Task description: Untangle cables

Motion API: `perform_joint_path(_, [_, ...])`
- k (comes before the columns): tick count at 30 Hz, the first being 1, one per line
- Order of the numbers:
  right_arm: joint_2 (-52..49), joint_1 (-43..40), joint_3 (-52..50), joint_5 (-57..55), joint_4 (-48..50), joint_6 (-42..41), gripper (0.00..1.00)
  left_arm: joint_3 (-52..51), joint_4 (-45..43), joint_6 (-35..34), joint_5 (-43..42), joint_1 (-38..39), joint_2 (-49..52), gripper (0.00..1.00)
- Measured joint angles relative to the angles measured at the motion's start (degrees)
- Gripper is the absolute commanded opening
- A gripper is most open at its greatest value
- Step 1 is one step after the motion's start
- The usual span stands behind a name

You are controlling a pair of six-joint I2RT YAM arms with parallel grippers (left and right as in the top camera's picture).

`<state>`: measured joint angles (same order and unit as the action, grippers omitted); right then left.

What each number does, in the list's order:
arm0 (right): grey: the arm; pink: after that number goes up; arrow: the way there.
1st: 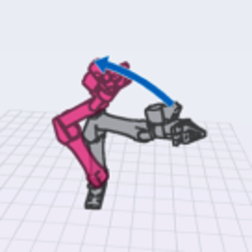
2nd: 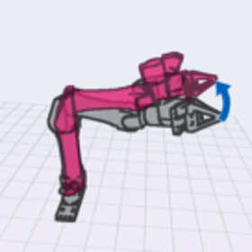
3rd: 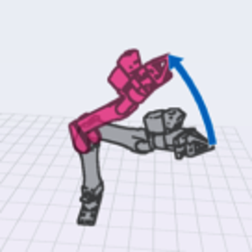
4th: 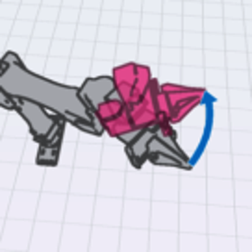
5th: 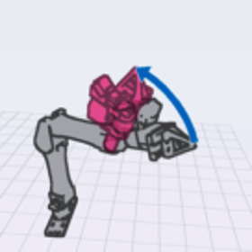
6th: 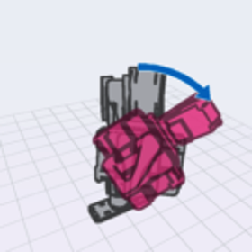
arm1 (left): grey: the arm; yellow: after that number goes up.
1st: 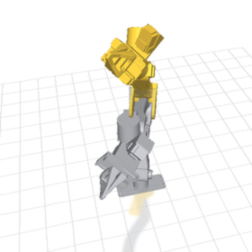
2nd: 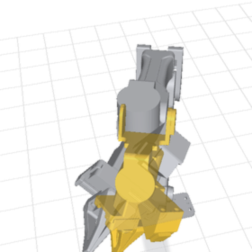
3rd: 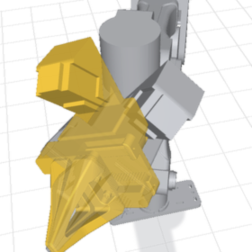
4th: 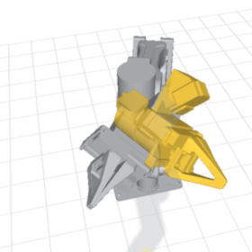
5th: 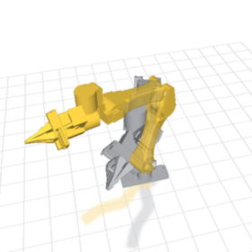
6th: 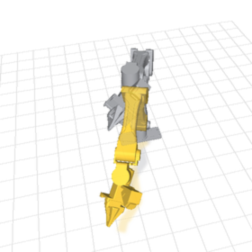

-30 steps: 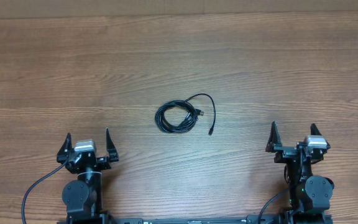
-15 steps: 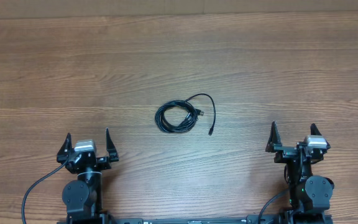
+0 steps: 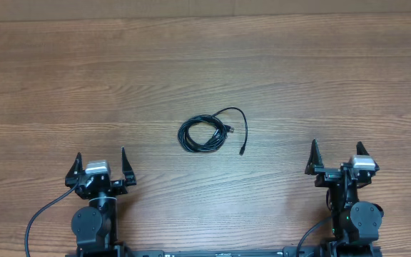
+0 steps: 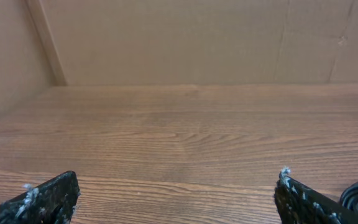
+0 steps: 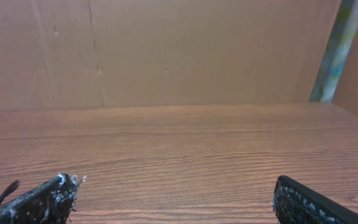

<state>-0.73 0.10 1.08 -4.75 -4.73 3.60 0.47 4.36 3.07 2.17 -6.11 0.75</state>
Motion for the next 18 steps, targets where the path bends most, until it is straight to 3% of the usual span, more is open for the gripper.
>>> perform_joint_path(12, [0.00,0.00,0.00,0.00,-0.02,0.02,1.00,0.00,-3.21,0.00,-1.53,0.00,0.00,0.99])
perform_joint_path(18, [0.00,0.00,0.00,0.00,0.00,0.02,1.00,0.44,-13.53,-0.85,-16.24,0.02,0.00,1.00])
